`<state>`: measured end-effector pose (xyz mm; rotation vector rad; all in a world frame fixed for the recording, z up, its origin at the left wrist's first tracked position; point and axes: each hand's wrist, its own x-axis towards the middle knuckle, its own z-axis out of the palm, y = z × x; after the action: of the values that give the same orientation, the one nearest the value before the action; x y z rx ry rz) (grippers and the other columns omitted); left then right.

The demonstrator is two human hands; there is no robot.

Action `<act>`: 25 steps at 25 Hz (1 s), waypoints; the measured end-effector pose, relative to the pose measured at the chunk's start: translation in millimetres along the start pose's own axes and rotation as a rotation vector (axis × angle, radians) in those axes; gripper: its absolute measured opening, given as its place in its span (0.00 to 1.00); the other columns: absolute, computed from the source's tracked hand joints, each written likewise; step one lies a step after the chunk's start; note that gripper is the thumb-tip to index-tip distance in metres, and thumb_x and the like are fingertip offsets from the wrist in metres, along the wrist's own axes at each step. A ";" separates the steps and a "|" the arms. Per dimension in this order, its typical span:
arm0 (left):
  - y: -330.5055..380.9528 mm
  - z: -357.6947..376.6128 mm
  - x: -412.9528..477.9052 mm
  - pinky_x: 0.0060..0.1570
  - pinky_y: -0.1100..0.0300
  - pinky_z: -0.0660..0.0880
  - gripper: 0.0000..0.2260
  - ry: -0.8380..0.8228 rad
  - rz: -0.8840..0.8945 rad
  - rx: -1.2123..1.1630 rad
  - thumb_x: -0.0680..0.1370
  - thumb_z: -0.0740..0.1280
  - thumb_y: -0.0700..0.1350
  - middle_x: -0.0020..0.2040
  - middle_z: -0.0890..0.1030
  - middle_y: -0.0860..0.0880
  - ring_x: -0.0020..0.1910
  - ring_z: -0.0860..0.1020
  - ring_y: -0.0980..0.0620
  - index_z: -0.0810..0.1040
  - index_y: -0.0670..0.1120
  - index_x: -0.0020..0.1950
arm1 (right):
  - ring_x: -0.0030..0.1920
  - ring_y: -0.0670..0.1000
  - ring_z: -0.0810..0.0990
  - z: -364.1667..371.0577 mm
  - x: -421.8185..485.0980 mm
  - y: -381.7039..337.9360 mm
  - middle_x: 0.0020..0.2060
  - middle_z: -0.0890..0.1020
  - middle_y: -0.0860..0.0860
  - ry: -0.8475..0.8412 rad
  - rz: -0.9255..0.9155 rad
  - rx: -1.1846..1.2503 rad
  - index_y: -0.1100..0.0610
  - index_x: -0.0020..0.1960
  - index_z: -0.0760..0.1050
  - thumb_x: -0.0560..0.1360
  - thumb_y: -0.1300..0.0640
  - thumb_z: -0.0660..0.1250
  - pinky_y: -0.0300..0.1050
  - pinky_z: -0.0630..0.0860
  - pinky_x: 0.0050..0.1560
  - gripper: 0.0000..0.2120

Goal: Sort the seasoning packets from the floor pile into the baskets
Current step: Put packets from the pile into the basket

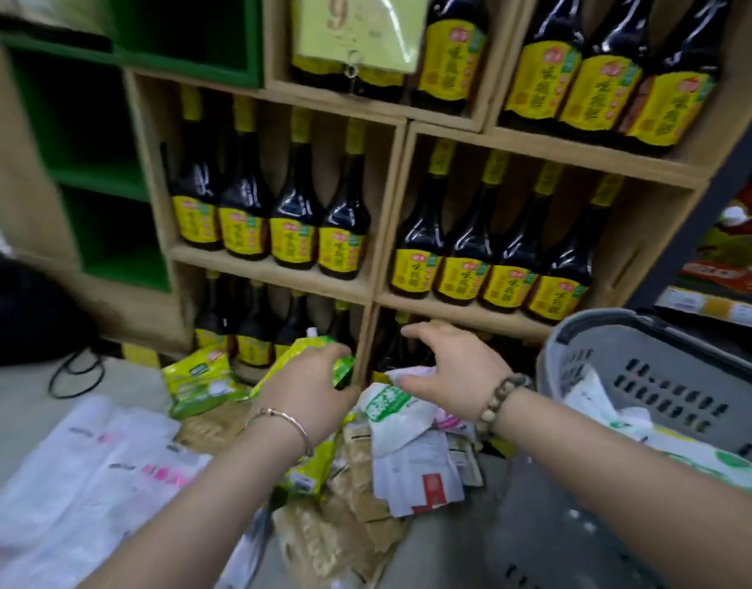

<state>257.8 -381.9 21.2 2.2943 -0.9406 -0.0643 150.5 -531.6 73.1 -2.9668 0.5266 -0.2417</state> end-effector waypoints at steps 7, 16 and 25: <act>-108.4 49.9 -43.3 0.56 0.56 0.72 0.24 -0.105 -0.243 -0.031 0.73 0.68 0.48 0.65 0.75 0.47 0.62 0.74 0.47 0.69 0.52 0.69 | 0.62 0.55 0.73 106.0 7.5 -15.0 0.64 0.73 0.52 -0.263 0.061 -0.058 0.49 0.69 0.66 0.72 0.43 0.65 0.51 0.74 0.56 0.28; -193.2 85.7 -108.0 0.59 0.56 0.70 0.21 -0.252 -0.416 0.008 0.76 0.64 0.47 0.65 0.73 0.48 0.62 0.73 0.48 0.68 0.53 0.69 | 0.56 0.55 0.76 279.4 42.7 -21.2 0.59 0.79 0.55 -0.326 0.515 0.574 0.58 0.60 0.77 0.72 0.55 0.69 0.40 0.69 0.51 0.17; -221.8 87.4 -130.1 0.58 0.60 0.69 0.19 -0.202 -0.518 -0.049 0.75 0.64 0.48 0.65 0.74 0.52 0.60 0.74 0.52 0.70 0.53 0.67 | 0.50 0.56 0.77 358.1 89.3 -31.4 0.57 0.76 0.58 -0.337 1.022 0.638 0.61 0.67 0.69 0.65 0.35 0.69 0.52 0.75 0.53 0.41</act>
<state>272.9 -228.3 -202.2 2.4599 -0.4074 -0.5399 307.1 -501.9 -261.3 -1.7808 1.4540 0.1669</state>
